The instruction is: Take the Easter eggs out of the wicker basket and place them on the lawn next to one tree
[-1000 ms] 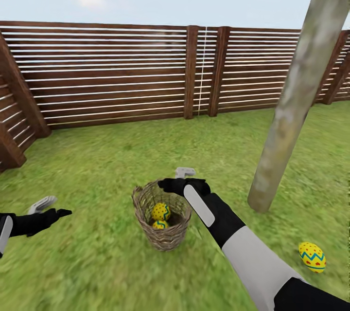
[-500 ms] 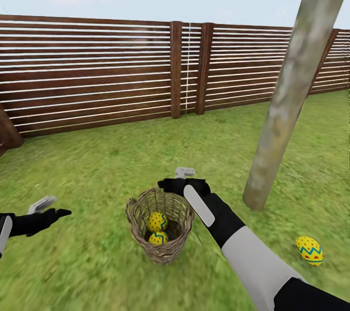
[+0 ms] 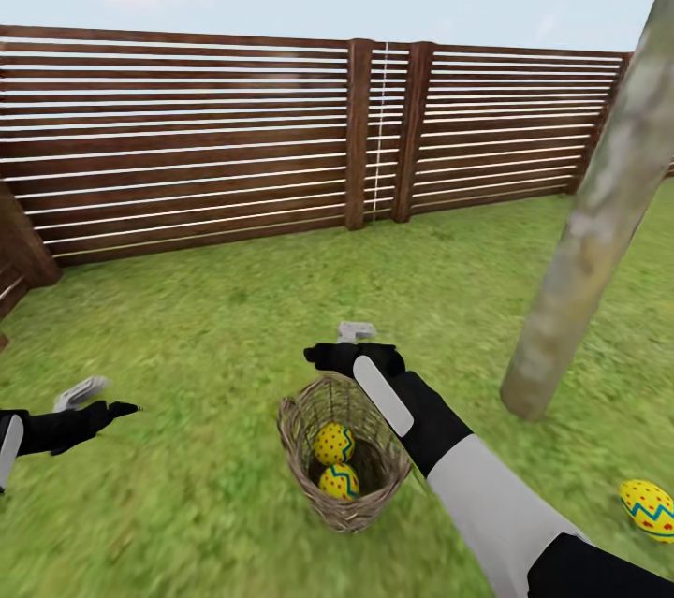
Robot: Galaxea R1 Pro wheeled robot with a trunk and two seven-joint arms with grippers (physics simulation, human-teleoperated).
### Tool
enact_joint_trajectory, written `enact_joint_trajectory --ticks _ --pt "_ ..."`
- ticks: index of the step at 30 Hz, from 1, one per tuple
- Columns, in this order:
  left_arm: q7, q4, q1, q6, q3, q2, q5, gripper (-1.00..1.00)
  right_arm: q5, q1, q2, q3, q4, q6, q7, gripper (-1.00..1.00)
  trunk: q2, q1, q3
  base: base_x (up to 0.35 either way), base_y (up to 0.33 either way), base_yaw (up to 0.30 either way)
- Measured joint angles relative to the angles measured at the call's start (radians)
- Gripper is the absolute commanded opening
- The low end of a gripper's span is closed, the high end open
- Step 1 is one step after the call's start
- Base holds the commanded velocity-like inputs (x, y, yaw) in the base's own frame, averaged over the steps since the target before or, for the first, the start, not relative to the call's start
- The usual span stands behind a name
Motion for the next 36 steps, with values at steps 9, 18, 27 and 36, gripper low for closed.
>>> enact_joint_trajectory --ticks 9,18,27,36 --pt "0.0 0.0 0.0 -0.001 0.0 -0.001 0.0 1.0 0.002 0.0 0.0 0.0 0.002 0.001 -0.006 1.0 0.0 0.0 0.0 0.203 0.088 0.094" --pt "0.0 -0.001 0.0 -0.001 0.0 -0.003 0.0 1.0 0.0 -0.001 0.0 -0.009 0.159 0.068 -0.106 1.0 0.0 0.001 0.0 0.012 0.003 0.003" --pt "0.001 -0.001 0.0 -0.001 0.0 -0.004 0.0 1.0 0.0 -0.002 0.0 -0.066 0.183 0.112 -0.168 1.0 0.0 0.001 0.0 0.0 0.0 0.0" --pt "0.001 -0.001 0.0 0.0 -0.001 -0.005 0.0 1.0 0.0 -0.002 0.0 -0.073 0.22 0.132 -0.169 1.0 0.0 0.001 0.0 0.0 0.0 0.0"
